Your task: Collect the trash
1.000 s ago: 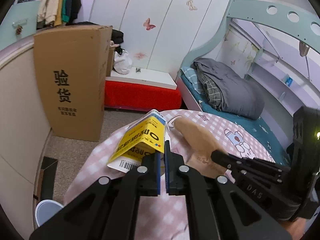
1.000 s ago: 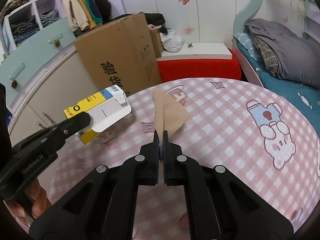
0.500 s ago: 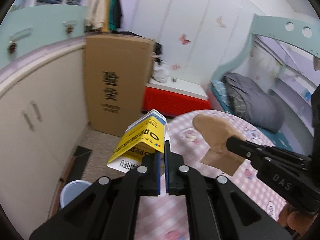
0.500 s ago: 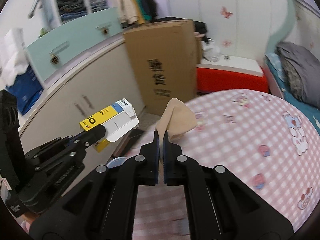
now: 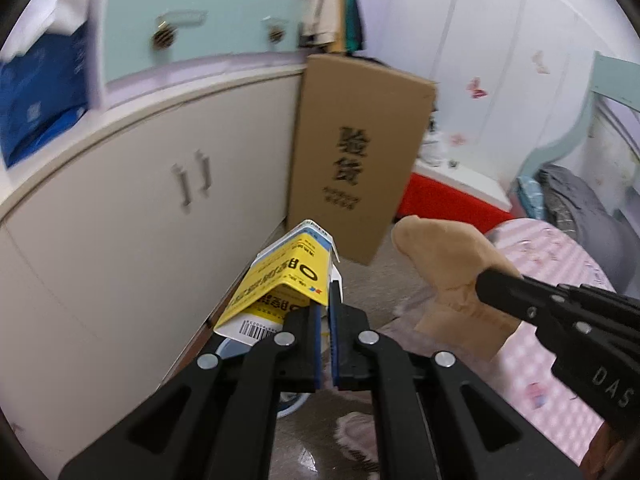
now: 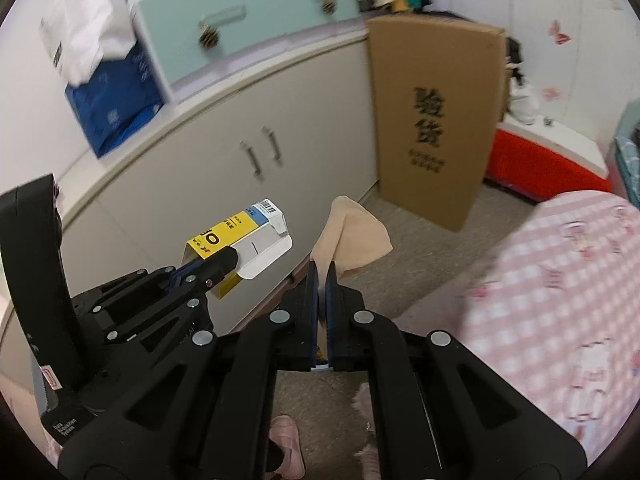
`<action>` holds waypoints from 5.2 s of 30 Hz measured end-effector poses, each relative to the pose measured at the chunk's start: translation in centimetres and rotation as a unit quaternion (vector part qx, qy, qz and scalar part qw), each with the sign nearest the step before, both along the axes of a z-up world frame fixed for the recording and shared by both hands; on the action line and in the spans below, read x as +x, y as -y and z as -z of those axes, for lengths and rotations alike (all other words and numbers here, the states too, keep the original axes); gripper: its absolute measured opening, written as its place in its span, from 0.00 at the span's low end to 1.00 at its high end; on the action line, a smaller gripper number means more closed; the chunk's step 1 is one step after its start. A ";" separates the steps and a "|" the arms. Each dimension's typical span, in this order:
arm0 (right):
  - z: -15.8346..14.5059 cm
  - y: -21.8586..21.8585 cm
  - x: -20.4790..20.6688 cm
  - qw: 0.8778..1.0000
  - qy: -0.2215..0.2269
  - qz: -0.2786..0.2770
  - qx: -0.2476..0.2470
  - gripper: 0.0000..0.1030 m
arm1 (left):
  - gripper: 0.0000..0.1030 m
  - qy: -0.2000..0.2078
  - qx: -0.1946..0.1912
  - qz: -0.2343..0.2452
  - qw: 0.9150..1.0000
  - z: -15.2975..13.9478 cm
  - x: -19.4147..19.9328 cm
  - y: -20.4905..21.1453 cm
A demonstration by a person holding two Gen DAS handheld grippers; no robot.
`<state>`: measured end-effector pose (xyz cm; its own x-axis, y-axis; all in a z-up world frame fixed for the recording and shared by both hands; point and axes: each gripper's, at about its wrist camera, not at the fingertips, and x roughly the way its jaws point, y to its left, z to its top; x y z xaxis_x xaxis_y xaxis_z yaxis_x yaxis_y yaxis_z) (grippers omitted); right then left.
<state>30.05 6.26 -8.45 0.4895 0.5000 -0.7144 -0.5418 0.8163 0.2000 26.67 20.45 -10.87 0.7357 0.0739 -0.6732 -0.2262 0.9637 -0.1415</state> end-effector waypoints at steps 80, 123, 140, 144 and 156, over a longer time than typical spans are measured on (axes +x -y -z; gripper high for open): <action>1.6 1.4 -4.3 0.989 0.090 0.118 0.013 0.71 | 0.66 -0.008 0.015 -0.082 0.996 2.8 -1.6 -4.4; -8.6 20.2 -35.2 0.907 0.318 0.271 0.053 0.89 | 0.87 0.271 0.109 0.090 0.952 -12.9 -30.0 15.4; -8.2 20.3 -35.7 0.908 0.314 0.273 0.052 0.90 | 0.87 0.270 0.113 0.103 0.951 -12.6 -30.3 16.1; -8.1 20.3 -35.7 0.908 0.316 0.273 0.050 0.90 | 0.87 0.270 0.111 0.104 0.951 -12.5 -30.4 16.1; -8.1 20.1 -35.7 0.909 0.316 0.269 0.048 0.90 | 0.87 0.270 0.111 0.105 0.951 -12.5 -30.4 16.0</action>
